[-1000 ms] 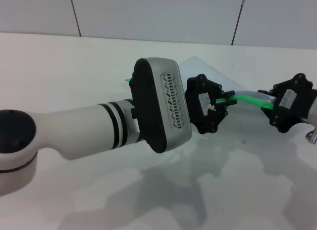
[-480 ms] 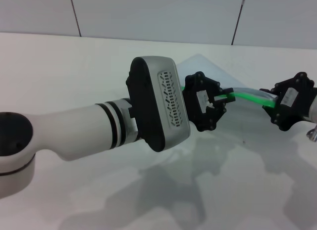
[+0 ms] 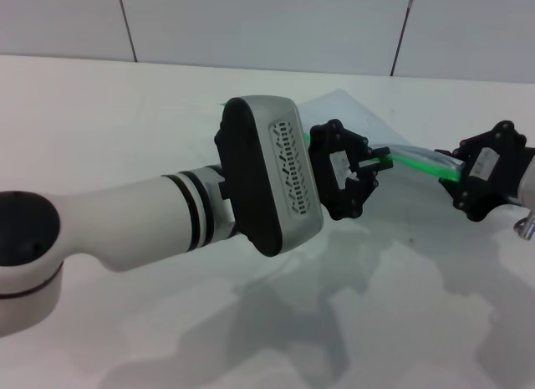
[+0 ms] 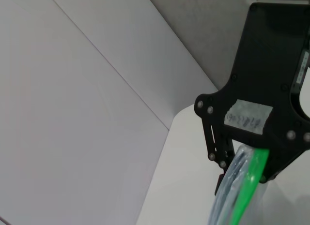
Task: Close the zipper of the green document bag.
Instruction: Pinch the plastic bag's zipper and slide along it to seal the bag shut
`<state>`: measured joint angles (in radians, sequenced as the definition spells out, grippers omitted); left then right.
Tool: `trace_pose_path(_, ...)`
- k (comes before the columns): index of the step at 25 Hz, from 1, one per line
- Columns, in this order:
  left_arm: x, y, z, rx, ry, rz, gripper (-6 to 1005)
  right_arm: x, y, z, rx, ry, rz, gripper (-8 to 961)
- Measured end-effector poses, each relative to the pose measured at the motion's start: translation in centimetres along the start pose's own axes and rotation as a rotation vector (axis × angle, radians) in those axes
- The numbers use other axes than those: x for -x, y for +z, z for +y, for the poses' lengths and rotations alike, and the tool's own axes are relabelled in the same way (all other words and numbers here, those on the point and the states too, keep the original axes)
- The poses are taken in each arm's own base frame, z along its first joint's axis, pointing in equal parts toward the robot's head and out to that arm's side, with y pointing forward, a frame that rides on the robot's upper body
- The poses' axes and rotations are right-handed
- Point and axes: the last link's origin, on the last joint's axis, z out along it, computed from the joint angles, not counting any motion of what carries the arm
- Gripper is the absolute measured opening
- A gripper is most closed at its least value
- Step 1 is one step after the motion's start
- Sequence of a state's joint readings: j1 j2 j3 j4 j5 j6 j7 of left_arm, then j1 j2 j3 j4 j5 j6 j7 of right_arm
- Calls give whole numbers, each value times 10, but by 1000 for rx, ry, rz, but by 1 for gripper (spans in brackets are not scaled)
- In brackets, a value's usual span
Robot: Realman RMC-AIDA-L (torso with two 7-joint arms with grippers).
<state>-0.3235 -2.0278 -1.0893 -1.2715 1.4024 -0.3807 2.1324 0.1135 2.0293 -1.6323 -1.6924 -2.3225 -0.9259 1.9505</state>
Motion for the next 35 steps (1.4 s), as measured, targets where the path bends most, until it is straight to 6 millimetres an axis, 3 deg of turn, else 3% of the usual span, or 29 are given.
trace_pose_path(19, 10, -1, -5, -47, -10, -46, 21, 4, -5, 3, -5, -12, -13, 52)
trace_pose_path(31, 4, -1, 2, -26, -13, -27, 103, 2, -4, 2, -4, -7, -7, 52)
trace_pose_path(35, 0, -6, 3, -45, -22, -15, 236, 2, -4, 1, -7, -4, -7, 52)
